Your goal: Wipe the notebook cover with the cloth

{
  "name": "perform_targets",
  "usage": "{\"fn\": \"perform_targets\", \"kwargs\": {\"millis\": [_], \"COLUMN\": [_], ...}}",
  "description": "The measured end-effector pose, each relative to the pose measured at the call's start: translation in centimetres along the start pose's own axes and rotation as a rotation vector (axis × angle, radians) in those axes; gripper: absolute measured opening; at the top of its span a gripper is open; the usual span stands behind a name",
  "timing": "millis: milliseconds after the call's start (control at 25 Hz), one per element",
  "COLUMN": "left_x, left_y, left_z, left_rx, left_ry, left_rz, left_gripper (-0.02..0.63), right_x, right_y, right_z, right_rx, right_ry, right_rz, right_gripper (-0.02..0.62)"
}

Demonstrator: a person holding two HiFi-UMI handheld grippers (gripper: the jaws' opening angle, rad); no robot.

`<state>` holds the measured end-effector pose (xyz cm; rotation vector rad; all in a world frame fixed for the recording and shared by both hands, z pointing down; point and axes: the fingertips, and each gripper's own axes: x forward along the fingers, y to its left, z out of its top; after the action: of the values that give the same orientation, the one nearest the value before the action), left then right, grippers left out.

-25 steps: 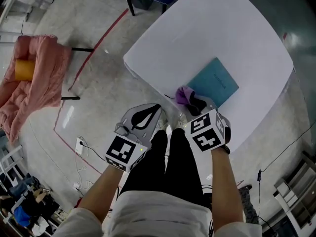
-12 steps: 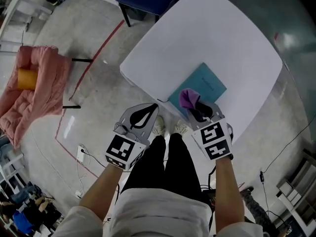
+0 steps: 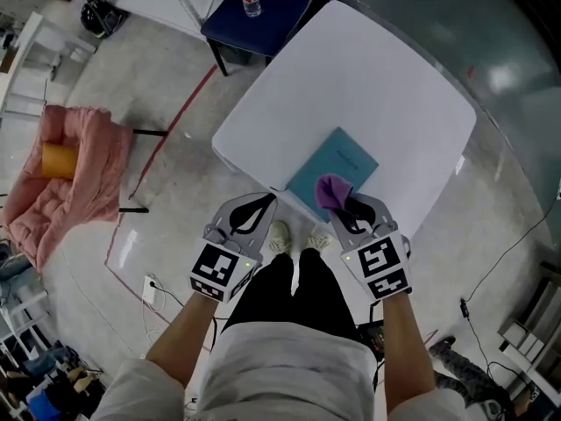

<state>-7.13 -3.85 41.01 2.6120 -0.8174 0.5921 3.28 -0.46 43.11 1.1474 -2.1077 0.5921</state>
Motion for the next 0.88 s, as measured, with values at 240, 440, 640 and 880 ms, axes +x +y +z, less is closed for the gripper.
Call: {"fn": "perform_targets", "kwargs": {"millis": [240, 440, 640, 880], "left_x": [-1.1, -1.8, -2.3, -2.8], "left_y": [-1.9, -3.4, -5.3, -6.8], "left_z": [2.0, 4.8, 7.1, 7.9], "left_rx": [-0.001, 0.041, 0.109, 0.122], "left_ry": [-0.028, -0.056, -0.09, -0.09], "left_rz": [0.005, 0.006, -0.013, -0.032], "left_gripper": [0.0, 0.0, 0.0, 0.0], "right_x": [-4.0, -6.7, -9.3, -11.3], "right_y": [0.7, 0.3, 0.2, 0.7], "right_z": [1.4, 3.4, 4.1, 4.6], "right_rx": [0.037, 0.028, 0.046, 0.066], "right_ry": [-0.092, -0.13, -0.189, -0.235], "right_rz": [0.027, 0.007, 0.009, 0.019], "right_gripper": [0.112, 0.112, 0.112, 0.112]}}
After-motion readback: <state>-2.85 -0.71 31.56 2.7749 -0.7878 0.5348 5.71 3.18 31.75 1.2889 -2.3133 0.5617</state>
